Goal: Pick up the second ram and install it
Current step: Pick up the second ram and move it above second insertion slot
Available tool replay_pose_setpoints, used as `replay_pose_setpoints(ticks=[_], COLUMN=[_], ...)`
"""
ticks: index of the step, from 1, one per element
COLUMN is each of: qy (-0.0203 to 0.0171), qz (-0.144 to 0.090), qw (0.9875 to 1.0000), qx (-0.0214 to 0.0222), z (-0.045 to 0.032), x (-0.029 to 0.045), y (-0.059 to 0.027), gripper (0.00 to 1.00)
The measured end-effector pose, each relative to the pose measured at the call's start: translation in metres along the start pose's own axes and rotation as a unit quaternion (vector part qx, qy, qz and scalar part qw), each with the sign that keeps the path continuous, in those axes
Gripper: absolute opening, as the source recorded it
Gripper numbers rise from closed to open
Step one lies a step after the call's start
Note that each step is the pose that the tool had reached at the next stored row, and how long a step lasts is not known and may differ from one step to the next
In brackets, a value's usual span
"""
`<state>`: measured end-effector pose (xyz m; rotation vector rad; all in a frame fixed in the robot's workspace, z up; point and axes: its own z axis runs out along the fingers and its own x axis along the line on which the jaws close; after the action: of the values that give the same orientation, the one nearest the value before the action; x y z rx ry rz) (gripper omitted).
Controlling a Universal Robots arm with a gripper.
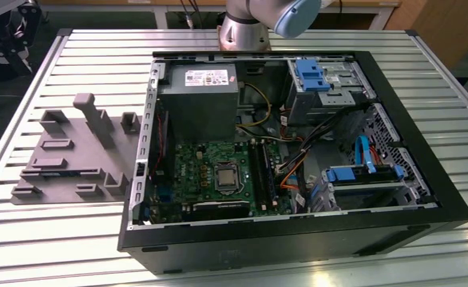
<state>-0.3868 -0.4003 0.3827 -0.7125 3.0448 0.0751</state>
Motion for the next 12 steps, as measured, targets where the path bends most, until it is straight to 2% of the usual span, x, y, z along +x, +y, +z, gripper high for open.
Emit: replay_pose_setpoints(ticks=[12], qy=[0.0002], qz=[-0.004], qw=[1.0], qx=[-0.0001], z=[0.0], x=[0.0], y=[0.0], gripper=[0.11])
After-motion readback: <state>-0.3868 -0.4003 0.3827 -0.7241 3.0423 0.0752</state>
